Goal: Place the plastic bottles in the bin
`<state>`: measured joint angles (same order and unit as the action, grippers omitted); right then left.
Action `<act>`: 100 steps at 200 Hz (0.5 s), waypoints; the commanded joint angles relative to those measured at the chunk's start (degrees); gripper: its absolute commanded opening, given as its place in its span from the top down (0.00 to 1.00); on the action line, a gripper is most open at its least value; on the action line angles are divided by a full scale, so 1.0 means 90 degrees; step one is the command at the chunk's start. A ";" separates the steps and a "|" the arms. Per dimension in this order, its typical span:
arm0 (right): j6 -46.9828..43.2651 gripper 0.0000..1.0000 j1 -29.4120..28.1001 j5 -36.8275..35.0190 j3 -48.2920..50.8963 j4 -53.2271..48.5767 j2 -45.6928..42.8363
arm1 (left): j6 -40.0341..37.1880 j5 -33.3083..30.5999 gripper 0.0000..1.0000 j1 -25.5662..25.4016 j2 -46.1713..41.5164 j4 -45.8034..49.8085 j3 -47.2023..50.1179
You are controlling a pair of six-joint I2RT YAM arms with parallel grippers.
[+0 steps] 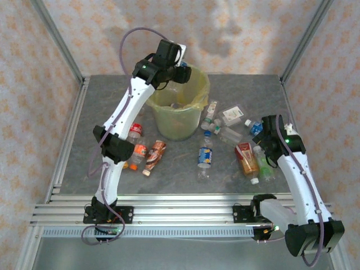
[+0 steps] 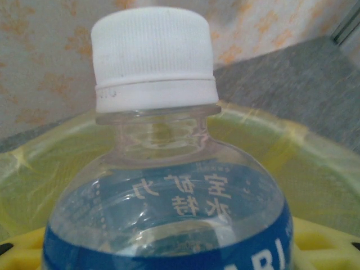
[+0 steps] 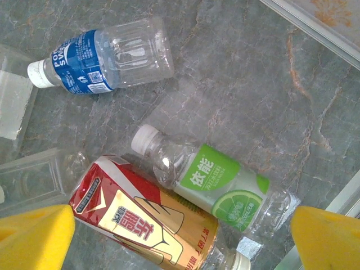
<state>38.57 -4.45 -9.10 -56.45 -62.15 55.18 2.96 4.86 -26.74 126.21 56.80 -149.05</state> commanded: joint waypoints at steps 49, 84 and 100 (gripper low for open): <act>0.0080 0.01 0.0035 0.0118 0.0110 0.0028 -0.0086 | -0.0703 -0.0707 0.45 -0.0005 0.0375 0.0620 -0.0144; 0.0041 0.01 0.0035 0.0152 0.0057 0.0070 -0.0067 | -0.0773 -0.0957 0.45 -0.0007 0.0592 0.0718 -0.0021; 0.0032 0.01 0.0043 0.0172 0.0062 0.0087 -0.0067 | -0.0798 -0.0988 0.45 -0.0007 0.0667 0.0748 0.0033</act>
<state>38.54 -4.45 -7.44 -56.34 -61.56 55.05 -2.15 -1.21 -26.74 131.74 60.93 -149.08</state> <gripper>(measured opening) 0.992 0.618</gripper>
